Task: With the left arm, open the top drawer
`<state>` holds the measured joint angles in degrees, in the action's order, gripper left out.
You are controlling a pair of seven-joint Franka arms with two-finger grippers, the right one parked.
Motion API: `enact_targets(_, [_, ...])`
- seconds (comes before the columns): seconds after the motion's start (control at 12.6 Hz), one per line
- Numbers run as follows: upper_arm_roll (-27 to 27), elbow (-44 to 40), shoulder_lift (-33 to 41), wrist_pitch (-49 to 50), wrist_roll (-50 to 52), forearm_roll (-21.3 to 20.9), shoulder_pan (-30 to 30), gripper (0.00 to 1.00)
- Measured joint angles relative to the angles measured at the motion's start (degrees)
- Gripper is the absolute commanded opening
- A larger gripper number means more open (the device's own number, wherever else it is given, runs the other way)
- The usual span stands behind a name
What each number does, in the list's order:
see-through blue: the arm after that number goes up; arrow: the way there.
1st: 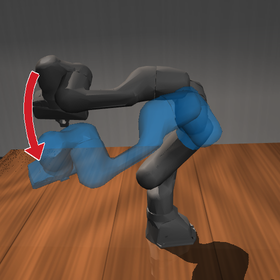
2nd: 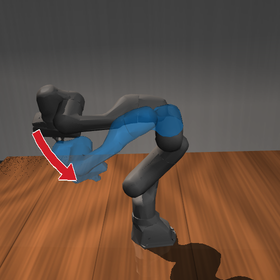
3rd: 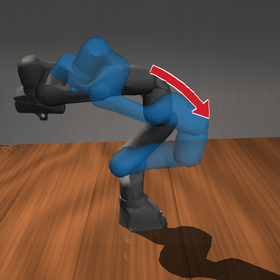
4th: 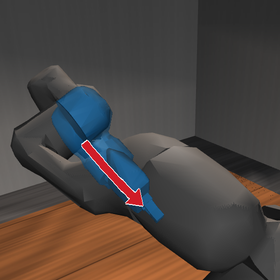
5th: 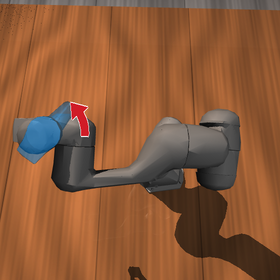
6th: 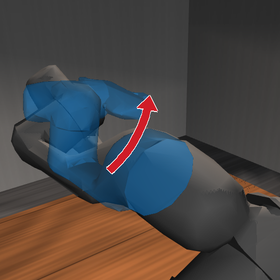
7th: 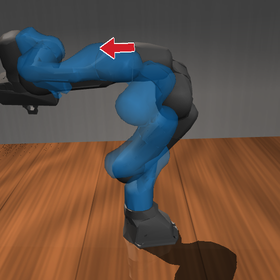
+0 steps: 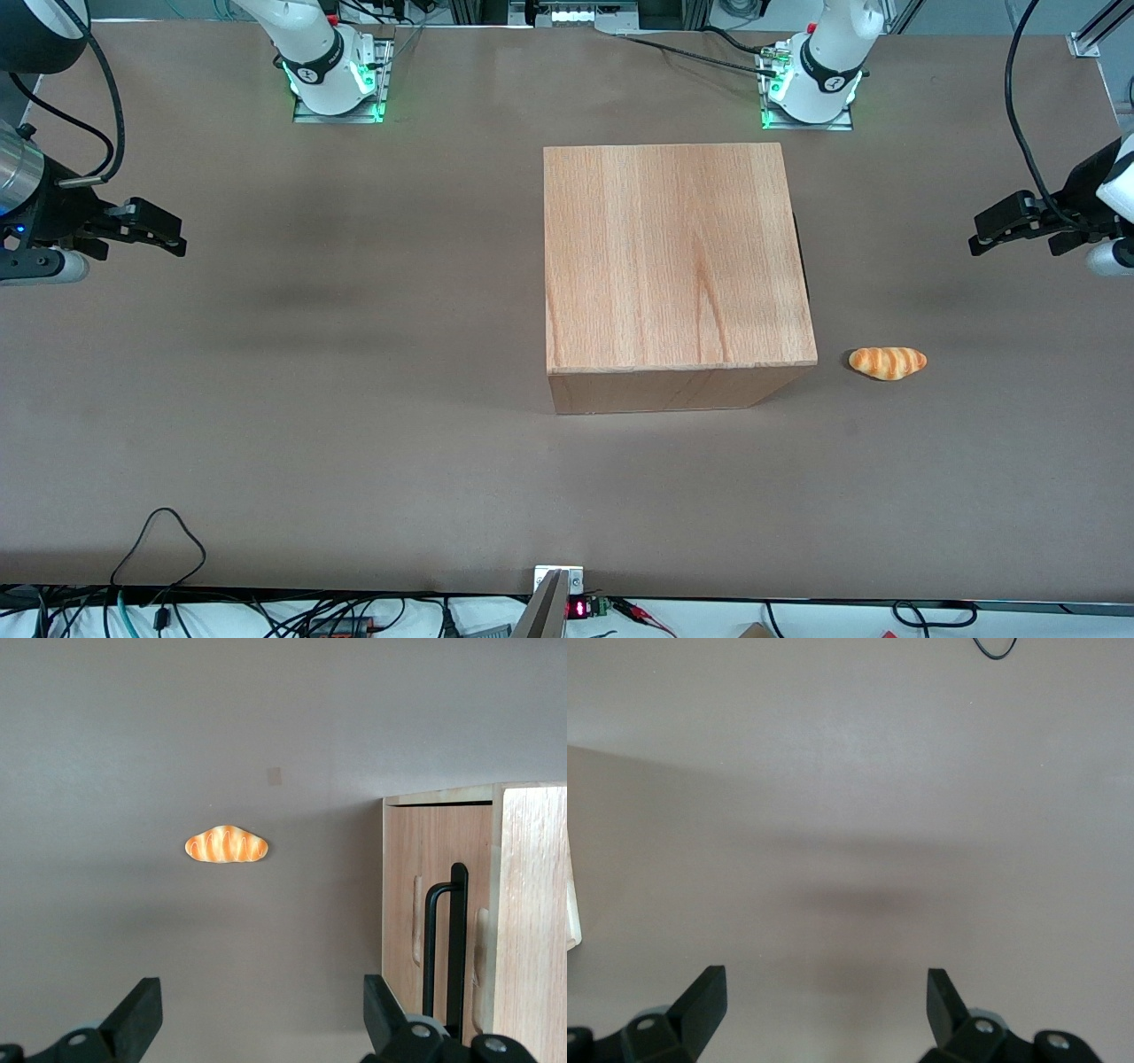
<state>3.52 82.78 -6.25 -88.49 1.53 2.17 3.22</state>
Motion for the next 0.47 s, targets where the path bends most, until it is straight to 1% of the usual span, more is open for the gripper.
enact_targets(0.47, [-0.02, 0.00, 0.03, 0.85, 0.00, 0.00, 0.01, 1.00])
